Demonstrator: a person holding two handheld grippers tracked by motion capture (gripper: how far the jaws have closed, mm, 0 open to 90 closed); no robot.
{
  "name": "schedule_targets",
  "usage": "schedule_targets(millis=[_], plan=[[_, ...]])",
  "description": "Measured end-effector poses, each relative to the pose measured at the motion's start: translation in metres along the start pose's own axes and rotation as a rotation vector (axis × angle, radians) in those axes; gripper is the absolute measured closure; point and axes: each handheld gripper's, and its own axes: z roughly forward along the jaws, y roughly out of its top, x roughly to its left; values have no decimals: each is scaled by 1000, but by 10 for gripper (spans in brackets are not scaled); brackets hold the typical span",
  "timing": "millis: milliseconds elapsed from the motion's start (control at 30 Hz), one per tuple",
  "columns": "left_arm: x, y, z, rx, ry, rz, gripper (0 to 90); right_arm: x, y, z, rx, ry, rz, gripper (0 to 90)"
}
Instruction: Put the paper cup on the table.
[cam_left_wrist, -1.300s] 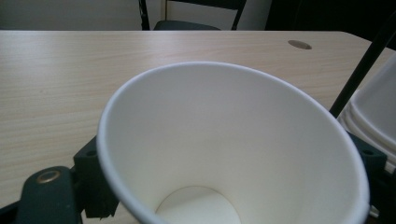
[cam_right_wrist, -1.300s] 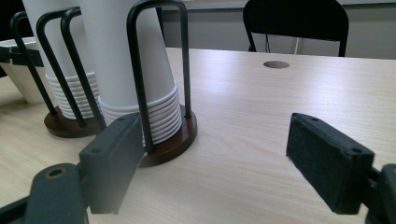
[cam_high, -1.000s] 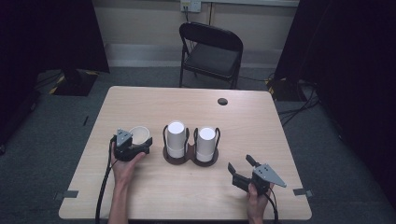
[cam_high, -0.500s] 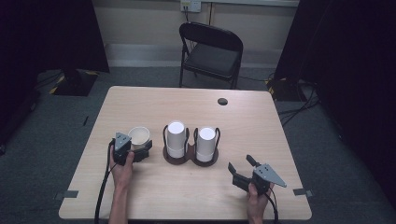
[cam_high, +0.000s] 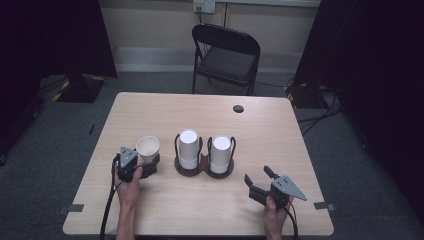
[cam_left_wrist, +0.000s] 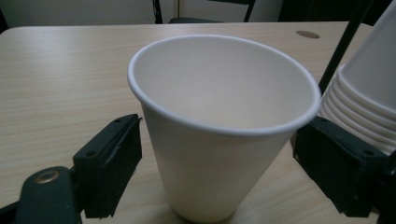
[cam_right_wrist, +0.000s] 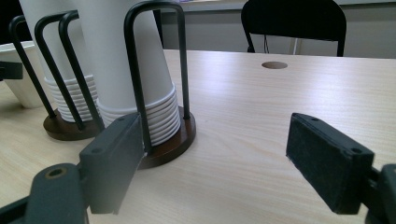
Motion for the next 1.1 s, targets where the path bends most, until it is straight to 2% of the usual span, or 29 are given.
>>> schedule_targets(millis=[133,300,333,367,433,567,667,767,933,1033,1100], plan=[[-3,-1,-10,-15,0,20,156,0,0,0,3,2,1,180],[-9,-2,-19,-29,-2,18,156,0,0,1,8,4,-3,180],[-10,-1,-21,-24,2,32,156,0,0,1,8,4,-3,180],[-14,-1,-22,-38,2,19,158,0,0,1,8,4,-3,180],[-20,0,-28,-57,-18,37,170,0,0,1,6,3,-4,180],[-34,-1,-36,-63,-8,54,160,0,0,0,4,2,0,180],[-39,-1,-43,-81,-27,40,158,0,0,0,2,4,0,180],[-46,0,-51,-94,-28,47,156,0,0,0,0,2,-1,180],[-54,-1,-57,-102,-52,42,157,0,0,0,-2,5,1,180],[-60,-5,-59,-112,-101,19,158,0,0,0,-2,4,1,180],[-67,-9,-60,-104,-90,42,158,0,0,0,-3,3,0,180]])
